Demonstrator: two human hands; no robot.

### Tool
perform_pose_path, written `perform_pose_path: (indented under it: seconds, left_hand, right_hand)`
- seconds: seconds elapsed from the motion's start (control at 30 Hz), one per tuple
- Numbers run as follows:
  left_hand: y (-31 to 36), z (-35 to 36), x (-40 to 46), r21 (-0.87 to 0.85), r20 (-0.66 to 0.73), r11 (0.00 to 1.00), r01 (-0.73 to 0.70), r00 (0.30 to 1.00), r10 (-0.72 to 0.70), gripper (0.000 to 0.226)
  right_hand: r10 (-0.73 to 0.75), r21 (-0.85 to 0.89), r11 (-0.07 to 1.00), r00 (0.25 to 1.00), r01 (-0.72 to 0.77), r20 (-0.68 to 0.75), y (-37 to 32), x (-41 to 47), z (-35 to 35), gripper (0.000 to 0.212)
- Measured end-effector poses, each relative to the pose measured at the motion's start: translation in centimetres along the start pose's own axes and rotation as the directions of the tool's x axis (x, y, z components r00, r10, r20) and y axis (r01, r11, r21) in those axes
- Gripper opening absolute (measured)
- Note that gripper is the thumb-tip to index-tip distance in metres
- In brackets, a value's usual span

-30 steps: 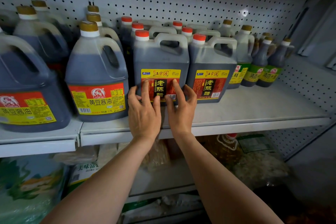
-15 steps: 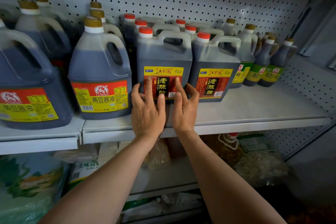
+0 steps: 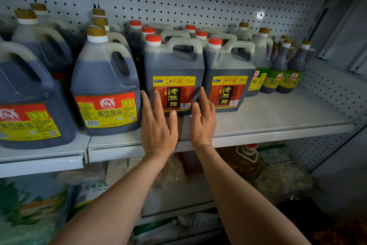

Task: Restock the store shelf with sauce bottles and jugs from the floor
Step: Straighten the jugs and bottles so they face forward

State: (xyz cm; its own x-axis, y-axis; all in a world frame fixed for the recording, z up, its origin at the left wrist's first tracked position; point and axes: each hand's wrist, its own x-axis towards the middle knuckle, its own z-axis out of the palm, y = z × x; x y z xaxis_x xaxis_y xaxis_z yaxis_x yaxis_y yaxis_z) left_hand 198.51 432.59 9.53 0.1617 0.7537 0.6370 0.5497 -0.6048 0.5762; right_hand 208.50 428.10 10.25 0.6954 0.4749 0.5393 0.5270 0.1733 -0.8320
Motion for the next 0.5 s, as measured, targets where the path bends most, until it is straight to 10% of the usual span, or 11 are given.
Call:
perform_pose_path:
  seconds: [0.5]
  left_hand:
    - [-0.09,-0.29,0.01,-0.027,0.095,0.995,0.094,0.991,-0.091,0.085]
  right_hand:
    - [0.109,0.093,0.989,0.991,-0.116,0.077,-0.47,0.15,0.06,0.063]
